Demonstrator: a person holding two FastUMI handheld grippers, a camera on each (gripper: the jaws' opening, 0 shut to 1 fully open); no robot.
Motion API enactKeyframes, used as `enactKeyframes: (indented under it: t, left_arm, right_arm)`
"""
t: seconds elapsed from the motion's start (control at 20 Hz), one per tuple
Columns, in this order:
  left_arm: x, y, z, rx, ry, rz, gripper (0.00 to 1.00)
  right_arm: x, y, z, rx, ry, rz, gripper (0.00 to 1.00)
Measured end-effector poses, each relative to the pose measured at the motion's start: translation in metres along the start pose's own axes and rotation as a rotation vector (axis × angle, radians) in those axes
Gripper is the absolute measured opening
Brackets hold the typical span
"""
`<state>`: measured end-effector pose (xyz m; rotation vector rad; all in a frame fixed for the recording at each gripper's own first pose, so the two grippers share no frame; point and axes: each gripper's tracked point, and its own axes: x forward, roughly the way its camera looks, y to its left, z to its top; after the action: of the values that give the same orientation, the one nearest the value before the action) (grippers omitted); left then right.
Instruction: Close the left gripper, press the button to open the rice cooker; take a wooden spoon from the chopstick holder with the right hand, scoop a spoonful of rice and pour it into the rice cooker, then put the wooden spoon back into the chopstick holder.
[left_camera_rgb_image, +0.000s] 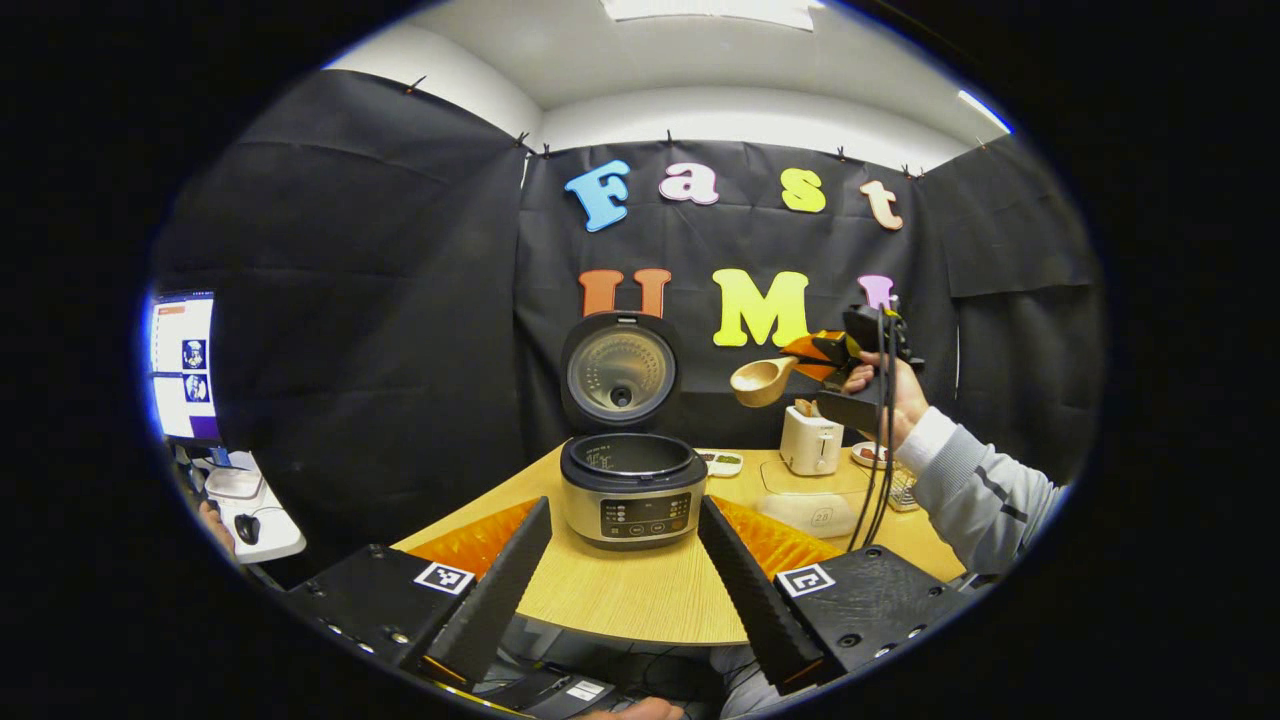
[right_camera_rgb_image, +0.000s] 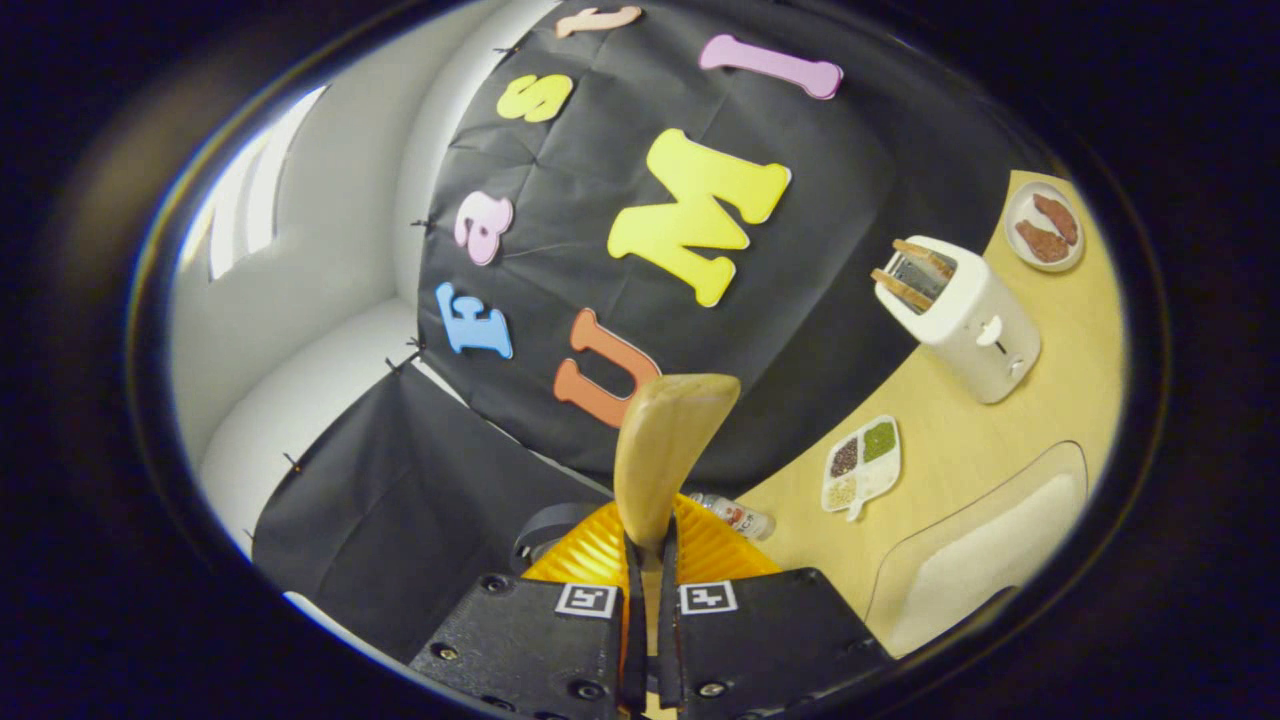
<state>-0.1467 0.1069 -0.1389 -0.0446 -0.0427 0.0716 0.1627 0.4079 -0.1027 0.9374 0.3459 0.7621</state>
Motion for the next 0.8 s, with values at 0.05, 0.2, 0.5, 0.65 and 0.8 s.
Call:
enactKeyframes:
  t: [0.05,0.2,0.5,0.65,0.8]
  left_arm:
    - [-0.001,0.002,0.002,0.005,-0.007,0.004,0.95]
    - [-0.005,0.008,0.001,0.011,-0.013,0.009,0.95]
    - [-0.004,0.021,0.0,0.008,-0.021,0.036,0.95]
    - [-0.006,0.016,-0.006,0.03,-0.017,0.032,0.95]
    - [-0.008,0.014,-0.006,0.036,-0.02,0.029,0.94]
  right_arm:
    - [0.011,0.006,-0.01,-0.028,0.009,-0.01,0.1]
    - [0.041,0.011,-0.047,-0.154,0.075,-0.067,0.1]
    - [0.065,0.031,-0.102,-0.451,0.126,-0.071,0.1]
    - [0.072,0.028,-0.123,-0.564,0.156,-0.094,0.09]
    - [0.076,0.032,-0.132,-0.653,0.149,-0.117,0.1]
